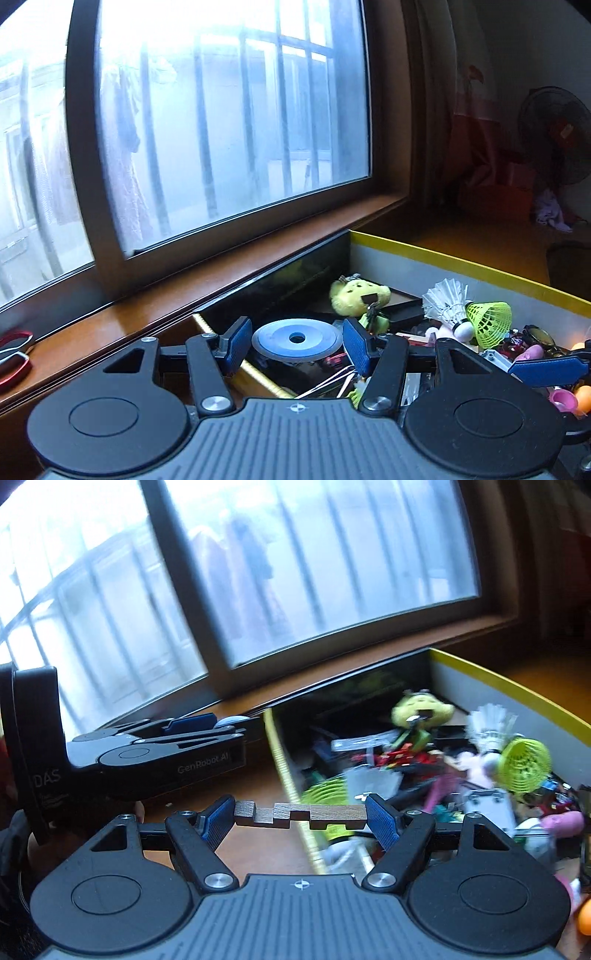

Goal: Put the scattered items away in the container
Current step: 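Carry the disc and wooden piece into the yellow box with both grippers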

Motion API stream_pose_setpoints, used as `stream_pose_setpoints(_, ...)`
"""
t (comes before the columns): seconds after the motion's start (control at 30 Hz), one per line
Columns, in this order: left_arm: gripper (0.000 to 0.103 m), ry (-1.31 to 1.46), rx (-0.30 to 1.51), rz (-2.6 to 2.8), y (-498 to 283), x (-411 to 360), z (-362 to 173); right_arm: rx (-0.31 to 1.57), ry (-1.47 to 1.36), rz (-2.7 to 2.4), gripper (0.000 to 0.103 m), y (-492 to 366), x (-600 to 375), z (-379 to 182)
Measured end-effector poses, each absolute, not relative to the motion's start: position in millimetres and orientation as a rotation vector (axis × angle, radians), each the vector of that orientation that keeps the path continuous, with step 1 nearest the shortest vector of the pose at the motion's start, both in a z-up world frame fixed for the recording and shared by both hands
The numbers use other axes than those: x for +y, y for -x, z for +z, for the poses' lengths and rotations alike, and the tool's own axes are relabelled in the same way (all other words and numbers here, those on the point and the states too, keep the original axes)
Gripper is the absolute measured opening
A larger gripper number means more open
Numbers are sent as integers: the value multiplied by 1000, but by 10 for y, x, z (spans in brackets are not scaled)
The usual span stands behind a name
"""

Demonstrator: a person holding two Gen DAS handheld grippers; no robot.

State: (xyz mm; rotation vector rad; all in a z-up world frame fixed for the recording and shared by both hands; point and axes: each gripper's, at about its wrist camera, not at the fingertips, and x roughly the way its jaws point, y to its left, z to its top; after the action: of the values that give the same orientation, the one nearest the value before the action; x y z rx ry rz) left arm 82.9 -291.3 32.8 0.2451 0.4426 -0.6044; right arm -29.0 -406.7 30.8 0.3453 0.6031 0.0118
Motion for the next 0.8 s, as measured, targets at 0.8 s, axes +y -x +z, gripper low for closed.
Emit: stream_pose_setpoints(0.8,57,-289,558,-687,-1263,-4038,31,664,-496,-337,76,232,-5353,-91)
